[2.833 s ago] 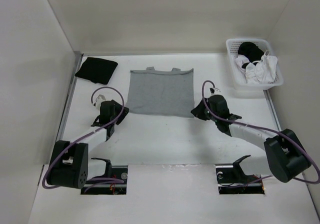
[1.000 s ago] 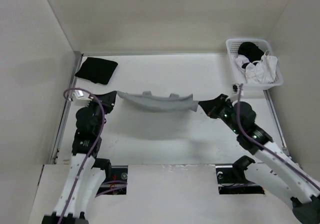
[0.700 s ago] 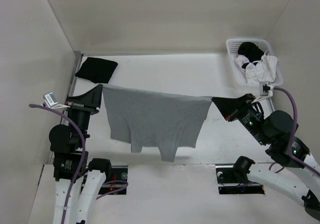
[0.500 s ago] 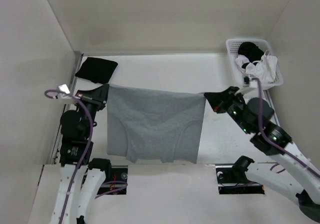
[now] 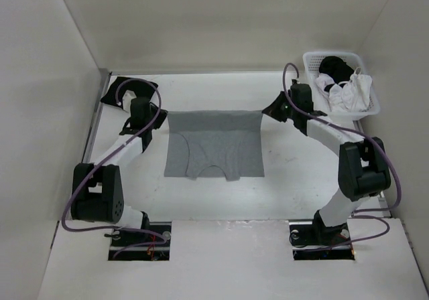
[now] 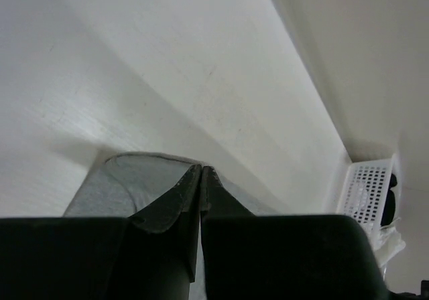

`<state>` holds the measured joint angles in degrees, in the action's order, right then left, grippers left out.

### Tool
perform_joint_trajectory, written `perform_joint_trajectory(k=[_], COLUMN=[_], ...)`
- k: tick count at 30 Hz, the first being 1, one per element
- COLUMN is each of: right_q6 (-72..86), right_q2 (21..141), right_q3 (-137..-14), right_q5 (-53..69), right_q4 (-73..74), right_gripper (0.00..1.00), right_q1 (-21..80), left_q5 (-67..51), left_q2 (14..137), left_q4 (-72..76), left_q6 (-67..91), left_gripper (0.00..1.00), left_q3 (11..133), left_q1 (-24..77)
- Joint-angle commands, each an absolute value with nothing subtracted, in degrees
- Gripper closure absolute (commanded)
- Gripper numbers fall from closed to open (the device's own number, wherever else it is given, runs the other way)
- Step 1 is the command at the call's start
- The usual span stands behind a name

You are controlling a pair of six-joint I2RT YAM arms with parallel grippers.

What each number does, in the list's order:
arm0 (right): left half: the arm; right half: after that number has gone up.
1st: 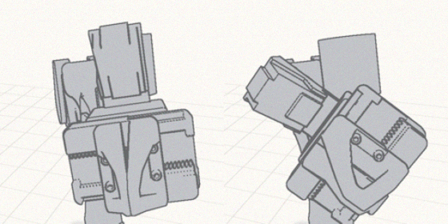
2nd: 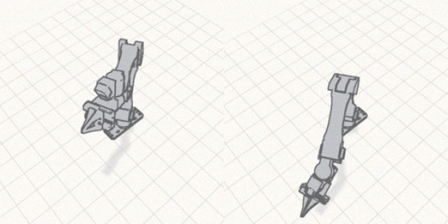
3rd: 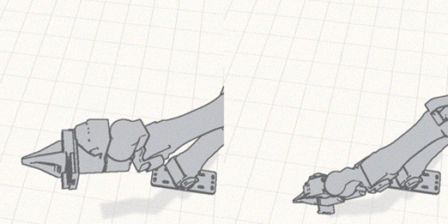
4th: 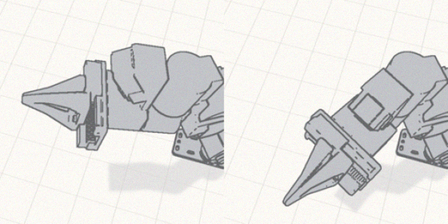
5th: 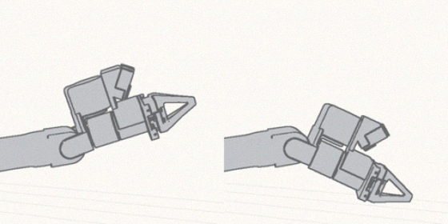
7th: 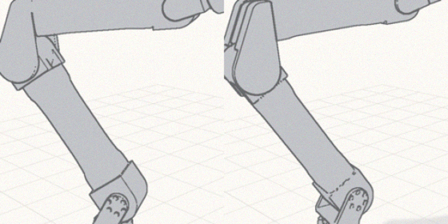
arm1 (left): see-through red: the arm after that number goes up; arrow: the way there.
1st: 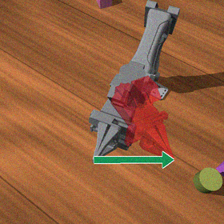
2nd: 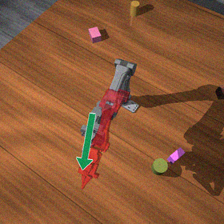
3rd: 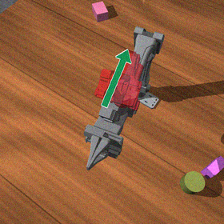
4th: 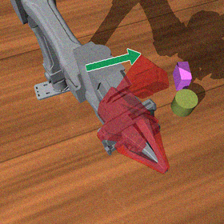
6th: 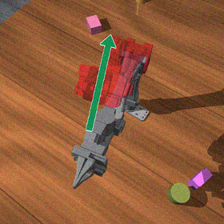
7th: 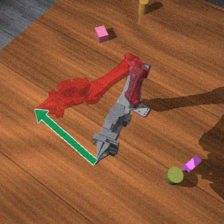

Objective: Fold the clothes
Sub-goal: Fold the tank top

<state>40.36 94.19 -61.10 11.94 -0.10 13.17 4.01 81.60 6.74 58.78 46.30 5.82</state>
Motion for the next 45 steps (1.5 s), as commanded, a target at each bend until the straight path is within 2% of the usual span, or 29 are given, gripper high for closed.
perform_joint_trajectory(k=[1, 7, 13, 22, 28, 33, 37, 42, 45], right_q6=[42.0, 42.4, 42.8, 43.6, 47.7, 50.8, 52.0, 49.5, 48.7], right_q2=[93.1, 82.6, 69.9, 51.5, 47.0, 47.9, 47.6, 46.7, 46.9], right_q3=[-66.4, -54.2, -38.8, -24.4, -17.9, -16.3, -15.8, -17.1, -17.4], right_q5=[17.0, 15.6, 10.9, 5.6, 4.4, 4.9, 4.7, 5.5, 5.2], right_q4=[-7.2, -9.5, -11.1, -3.3, 0.5, 0.5, 1.3, 2.0, 0.7], right_gripper=[0.95, 0.95, 0.94, 0.94, 0.96, 0.95, 0.86, 0.60, 0.50], right_q1=[10.9, 10.9, 16.5, 21.7, 22.6, 23.2, 24.8, 25.3, 24.4], left_q5=[4.7, 4.7, 0.9, -4.0, -5.0, -5.6, -6.2, -5.8, -5.8], left_q2=[81.0, 70.6, 57.0, 33.9, 23.1, 20.9, 20.0, 21.8, 23.2], left_q4=[14.4, 15.4, 14.2, 2.7, -6.0, -10.3, -12.0, -10.4, -7.7], left_q6=[59.1, 58.8, 58.8, 58.6, 58.2, 58.5, 58.7, 58.1, 57.9], left_gripper=[1.00, 1.00, 1.00, 1.00, 0.99, 0.96, 0.94, 0.80, 0.79], left_q3=[52.3, 41.5, 27.3, 14.9, 8.7, 6.1, 5.7, 8.4, 10.8], left_q1=[4.7, 5.5, 4.2, 2.0, 1.4, 0.2, -1.5, -3.4, -4.7])
